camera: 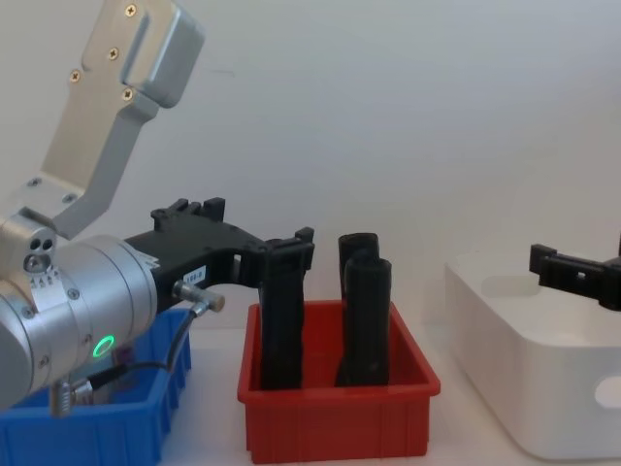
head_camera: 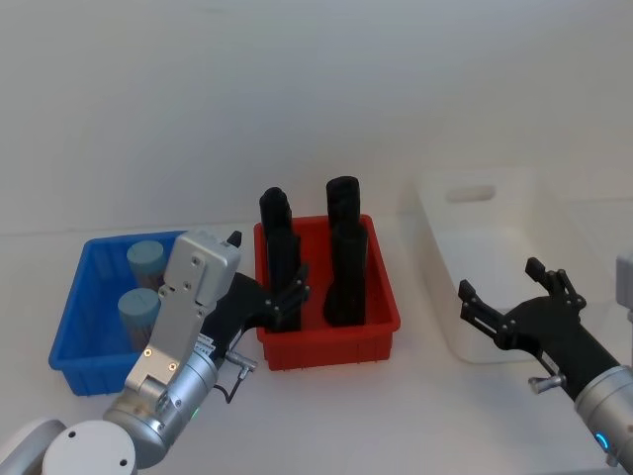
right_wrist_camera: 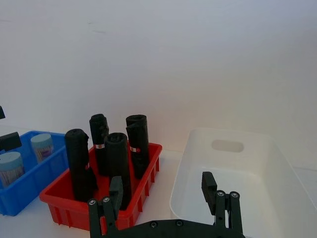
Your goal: Pick the cotton swabs from the blue box and place them into the white box.
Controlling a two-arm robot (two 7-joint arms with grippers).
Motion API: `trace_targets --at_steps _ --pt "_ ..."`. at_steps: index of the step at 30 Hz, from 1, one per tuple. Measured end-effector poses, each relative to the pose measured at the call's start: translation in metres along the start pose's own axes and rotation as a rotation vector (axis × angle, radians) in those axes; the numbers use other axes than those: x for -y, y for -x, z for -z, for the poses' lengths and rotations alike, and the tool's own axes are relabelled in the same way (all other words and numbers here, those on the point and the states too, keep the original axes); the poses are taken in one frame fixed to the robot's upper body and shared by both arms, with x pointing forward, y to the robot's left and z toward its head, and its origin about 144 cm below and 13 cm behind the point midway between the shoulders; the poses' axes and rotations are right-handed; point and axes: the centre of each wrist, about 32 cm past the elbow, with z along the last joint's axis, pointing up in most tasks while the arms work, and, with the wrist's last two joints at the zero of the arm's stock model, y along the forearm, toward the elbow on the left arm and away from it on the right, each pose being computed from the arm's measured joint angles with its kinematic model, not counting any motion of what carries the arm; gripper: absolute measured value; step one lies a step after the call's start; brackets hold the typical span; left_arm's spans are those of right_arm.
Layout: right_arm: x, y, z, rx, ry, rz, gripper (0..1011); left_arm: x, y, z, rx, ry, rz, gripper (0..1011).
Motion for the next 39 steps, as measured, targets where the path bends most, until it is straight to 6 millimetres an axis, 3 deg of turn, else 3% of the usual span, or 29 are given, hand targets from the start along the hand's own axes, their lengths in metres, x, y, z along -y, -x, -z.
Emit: trace_targets --at_steps 39 --pt "0.0000 0.0000 0.0000 0.000 0.000 0.000 1002 0.0000 0.0000 0.0000 0.000 0.000 0.000 1004"
